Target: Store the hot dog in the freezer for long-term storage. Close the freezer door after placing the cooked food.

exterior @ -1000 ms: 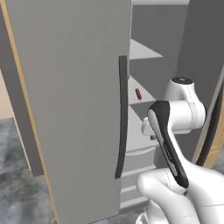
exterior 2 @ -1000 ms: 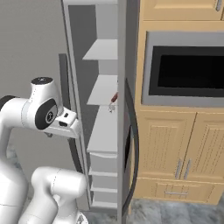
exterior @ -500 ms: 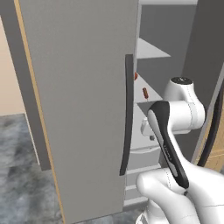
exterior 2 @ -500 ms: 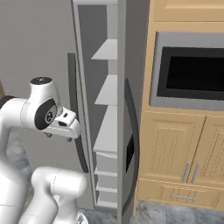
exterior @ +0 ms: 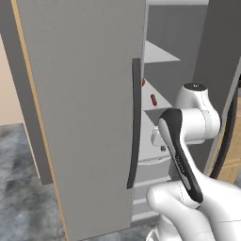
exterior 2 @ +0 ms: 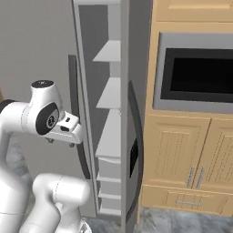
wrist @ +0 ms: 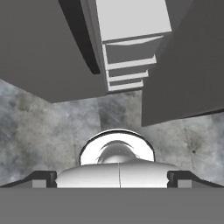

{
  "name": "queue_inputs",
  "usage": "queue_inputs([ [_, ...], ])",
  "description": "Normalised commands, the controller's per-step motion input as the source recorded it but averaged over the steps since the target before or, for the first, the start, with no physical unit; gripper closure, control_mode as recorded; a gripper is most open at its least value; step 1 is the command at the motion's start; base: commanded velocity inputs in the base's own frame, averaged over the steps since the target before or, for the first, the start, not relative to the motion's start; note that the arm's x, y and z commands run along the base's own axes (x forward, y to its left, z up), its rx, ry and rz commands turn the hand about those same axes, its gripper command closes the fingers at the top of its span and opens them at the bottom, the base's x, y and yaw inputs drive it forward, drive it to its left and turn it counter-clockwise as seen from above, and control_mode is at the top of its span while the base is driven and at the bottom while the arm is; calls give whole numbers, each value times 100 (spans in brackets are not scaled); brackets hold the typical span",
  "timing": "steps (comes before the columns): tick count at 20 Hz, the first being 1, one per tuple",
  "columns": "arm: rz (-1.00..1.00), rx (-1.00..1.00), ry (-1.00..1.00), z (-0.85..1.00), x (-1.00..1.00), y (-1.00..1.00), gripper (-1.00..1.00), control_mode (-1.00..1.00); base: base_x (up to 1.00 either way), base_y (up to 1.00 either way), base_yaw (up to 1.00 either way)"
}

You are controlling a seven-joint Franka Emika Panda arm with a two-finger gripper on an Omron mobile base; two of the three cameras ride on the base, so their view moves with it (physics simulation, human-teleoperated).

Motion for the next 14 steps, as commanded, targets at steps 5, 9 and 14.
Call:
queue_inputs([
  [5,0,0,0,0,0,0,-100,100,-34,0,-8],
  [9,0,0,0,0,0,0,-100,100,-38,0,-5],
  [14,0,0,0,0,0,0,-100,100,-37,-1,-3],
])
